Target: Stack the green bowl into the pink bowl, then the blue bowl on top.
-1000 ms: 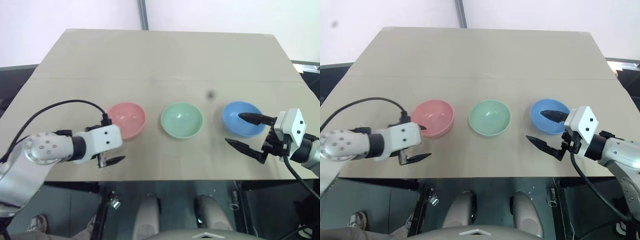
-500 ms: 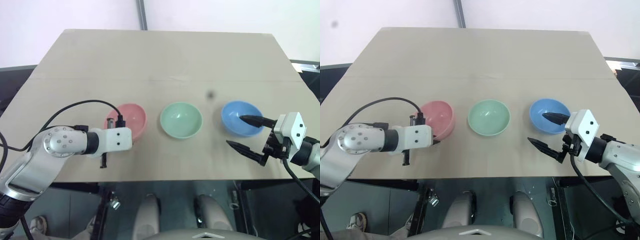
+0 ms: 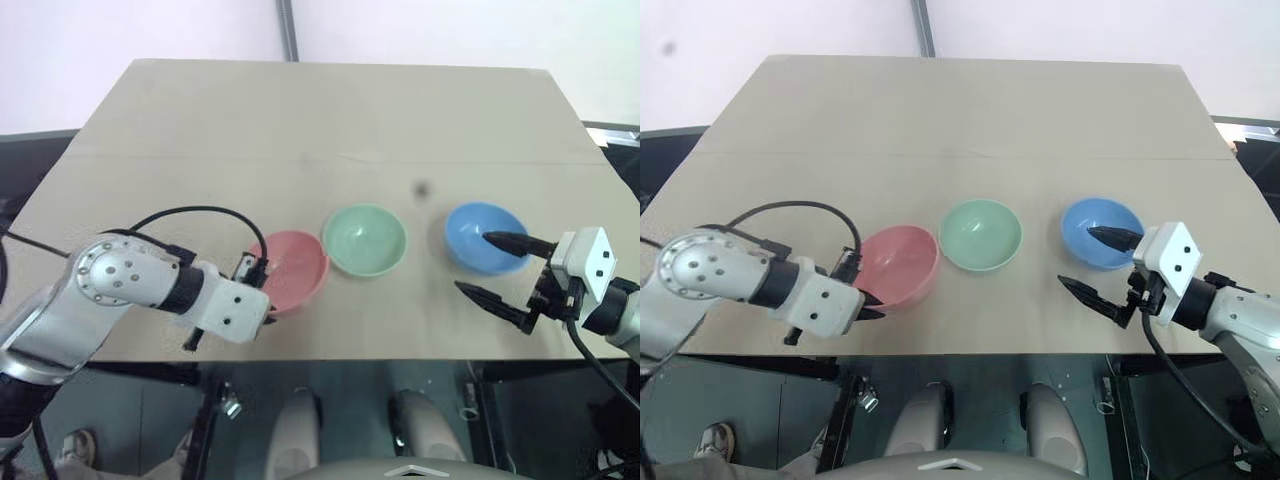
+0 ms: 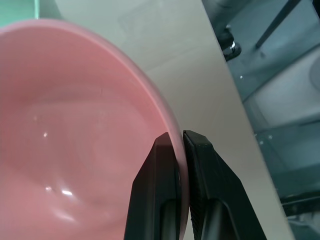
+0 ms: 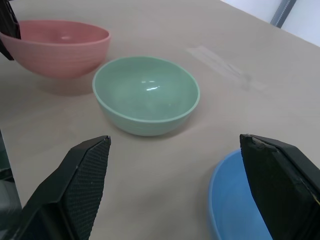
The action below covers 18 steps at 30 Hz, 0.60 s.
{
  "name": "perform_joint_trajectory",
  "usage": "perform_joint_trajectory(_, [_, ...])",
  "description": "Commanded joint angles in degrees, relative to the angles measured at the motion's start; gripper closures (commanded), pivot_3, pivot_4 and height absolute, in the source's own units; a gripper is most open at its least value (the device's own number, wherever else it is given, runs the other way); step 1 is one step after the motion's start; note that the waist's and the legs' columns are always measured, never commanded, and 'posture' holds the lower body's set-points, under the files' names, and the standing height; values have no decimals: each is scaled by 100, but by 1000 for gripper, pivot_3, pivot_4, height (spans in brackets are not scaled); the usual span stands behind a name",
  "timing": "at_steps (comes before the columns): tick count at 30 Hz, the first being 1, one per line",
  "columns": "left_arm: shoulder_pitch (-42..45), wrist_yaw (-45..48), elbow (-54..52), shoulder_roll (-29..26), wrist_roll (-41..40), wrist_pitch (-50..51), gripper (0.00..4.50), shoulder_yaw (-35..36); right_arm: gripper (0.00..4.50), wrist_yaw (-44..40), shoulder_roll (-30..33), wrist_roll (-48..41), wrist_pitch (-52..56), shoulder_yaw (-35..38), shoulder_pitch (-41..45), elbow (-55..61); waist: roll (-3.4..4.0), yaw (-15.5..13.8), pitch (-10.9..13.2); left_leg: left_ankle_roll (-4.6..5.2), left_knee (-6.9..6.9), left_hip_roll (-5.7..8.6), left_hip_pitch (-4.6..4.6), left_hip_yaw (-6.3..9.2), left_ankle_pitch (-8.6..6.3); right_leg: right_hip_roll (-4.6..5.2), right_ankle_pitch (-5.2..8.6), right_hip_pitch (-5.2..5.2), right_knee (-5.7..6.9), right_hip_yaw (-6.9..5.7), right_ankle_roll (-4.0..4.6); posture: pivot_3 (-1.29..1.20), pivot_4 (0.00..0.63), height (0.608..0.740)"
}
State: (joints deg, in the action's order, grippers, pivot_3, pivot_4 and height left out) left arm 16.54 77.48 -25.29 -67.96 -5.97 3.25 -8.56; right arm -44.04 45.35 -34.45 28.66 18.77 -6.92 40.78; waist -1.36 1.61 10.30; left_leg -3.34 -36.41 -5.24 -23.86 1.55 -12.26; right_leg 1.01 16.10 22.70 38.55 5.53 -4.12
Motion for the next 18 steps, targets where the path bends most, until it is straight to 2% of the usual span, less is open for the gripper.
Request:
perform_joint_trajectory(1, [757,-65,443,497,611,-195,4169,-554,0,122,2,-116,8,338,-143,385,0,-17,-1,0,0,0,0,0,0,0,0,0,1,0,0,0,150,740])
perform_joint_trajectory(5, [1668,-45,1205,1318,1134,-400,4169,-1191,0,259,-9,-170,87,510,-329,598,-1,-91,-3,0,-14,2,0,3,0,-3,0,-3,13,0,0,0,150,740])
perform_joint_trajectory(9, [2194,-21,1911,1809,1426,-702,4169,-1499,0,359,4,-234,160,630,-430,734,-1,-79,-3,0,-23,2,-2,7,0,-4,0,-3,21,0,-1,0,150,740])
perform_joint_trajectory(15, [2223,376,2088,1698,1127,-789,4169,-1343,0,517,-21,-328,257,678,-504,895,0,-62,-3,0,-22,1,1,9,0,-6,0,-3,30,1,0,0,150,740])
perform_joint_trajectory(18, [2082,449,1889,1614,966,-478,3279,-1230,0,597,-17,-314,255,581,-464,900,0,-68,-3,0,-23,1,1,9,0,-5,0,-3,30,0,-1,0,150,740])
